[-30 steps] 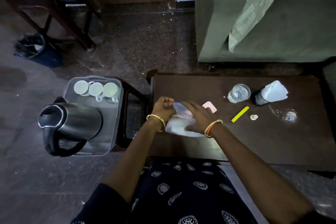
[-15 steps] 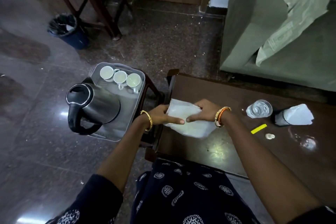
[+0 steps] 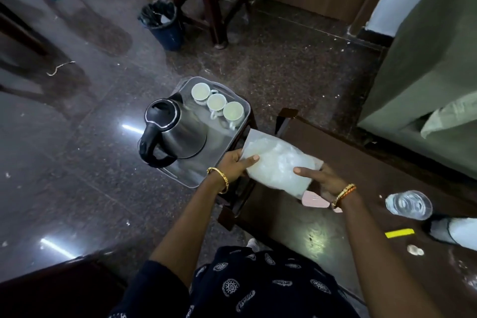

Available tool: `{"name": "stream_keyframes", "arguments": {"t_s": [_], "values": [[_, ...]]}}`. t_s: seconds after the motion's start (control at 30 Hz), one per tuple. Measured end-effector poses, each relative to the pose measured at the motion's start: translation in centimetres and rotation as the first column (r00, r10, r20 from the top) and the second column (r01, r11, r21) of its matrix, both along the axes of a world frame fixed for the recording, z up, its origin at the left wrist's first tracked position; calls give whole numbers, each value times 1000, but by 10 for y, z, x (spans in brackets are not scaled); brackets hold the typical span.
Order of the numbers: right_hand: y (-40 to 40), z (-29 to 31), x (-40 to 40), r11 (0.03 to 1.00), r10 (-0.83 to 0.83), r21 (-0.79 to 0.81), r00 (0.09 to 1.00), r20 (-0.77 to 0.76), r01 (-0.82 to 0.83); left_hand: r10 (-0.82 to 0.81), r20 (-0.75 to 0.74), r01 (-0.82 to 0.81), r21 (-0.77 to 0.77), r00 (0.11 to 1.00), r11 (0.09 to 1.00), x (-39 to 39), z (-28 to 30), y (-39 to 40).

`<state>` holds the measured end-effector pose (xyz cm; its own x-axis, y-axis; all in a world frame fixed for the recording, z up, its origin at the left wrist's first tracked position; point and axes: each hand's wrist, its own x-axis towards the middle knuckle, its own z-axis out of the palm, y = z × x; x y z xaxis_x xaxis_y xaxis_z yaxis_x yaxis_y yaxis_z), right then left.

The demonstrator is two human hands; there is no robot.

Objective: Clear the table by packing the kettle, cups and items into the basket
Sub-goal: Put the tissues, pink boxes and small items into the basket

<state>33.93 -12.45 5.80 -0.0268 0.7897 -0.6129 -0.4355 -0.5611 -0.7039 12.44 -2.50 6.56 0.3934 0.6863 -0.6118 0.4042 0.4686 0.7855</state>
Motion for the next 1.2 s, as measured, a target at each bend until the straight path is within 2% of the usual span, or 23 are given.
{"name": "stream_keyframes", "arguments": {"t_s": [0.1,0.23,0.3,0.37,0.47,0.53,0.63,0.7,0.83,0.9,0.97,1.0,1.07,1.1,1.2], "values": [[18,-6,-27,992,-99,-71,994,38,102,167,-19,-167,12,986,986,-9,-4,9],[53,-17,-53,979,-115,-132,953,282,157,292,-148,-270,151,945,951,-17,-16,37],[77,-25,-61,965,-152,-152,931,333,212,393,-199,-353,208,897,912,-19,-20,58],[105,-31,-69,954,-197,-144,911,363,264,555,-152,-530,179,818,829,-20,-21,78],[159,-37,-83,939,-282,-103,903,325,330,693,-16,-694,-9,720,720,-14,-18,106],[194,-44,-94,937,-287,-105,907,307,332,652,9,-651,-13,759,759,-7,-19,114],[239,-51,-116,963,-177,-133,922,344,234,513,-28,-508,100,858,855,-3,-20,122],[265,-52,-132,974,-91,-164,933,349,156,451,-77,-441,120,889,890,-7,-25,130],[294,-57,-153,932,160,-362,932,325,-34,411,-84,-408,56,908,911,-18,-34,148],[293,-72,-158,922,246,-372,905,346,-108,401,-70,-403,-2,913,915,-20,-37,153],[292,-84,-164,914,308,-375,867,392,-155,401,-66,-404,-32,913,914,-21,-40,157],[292,-83,-166,922,314,-359,824,471,-146,402,-65,-404,-37,914,914,-22,-41,159],[297,-77,-168,938,330,-314,648,686,-146,405,-67,-409,-56,912,911,-23,-43,162],[298,-73,-168,935,352,-313,565,746,-168,404,-80,-409,-66,911,910,-22,-44,163],[298,-67,-163,900,434,-388,447,782,-196,390,-129,-402,-79,912,912,-21,-47,167]]}}
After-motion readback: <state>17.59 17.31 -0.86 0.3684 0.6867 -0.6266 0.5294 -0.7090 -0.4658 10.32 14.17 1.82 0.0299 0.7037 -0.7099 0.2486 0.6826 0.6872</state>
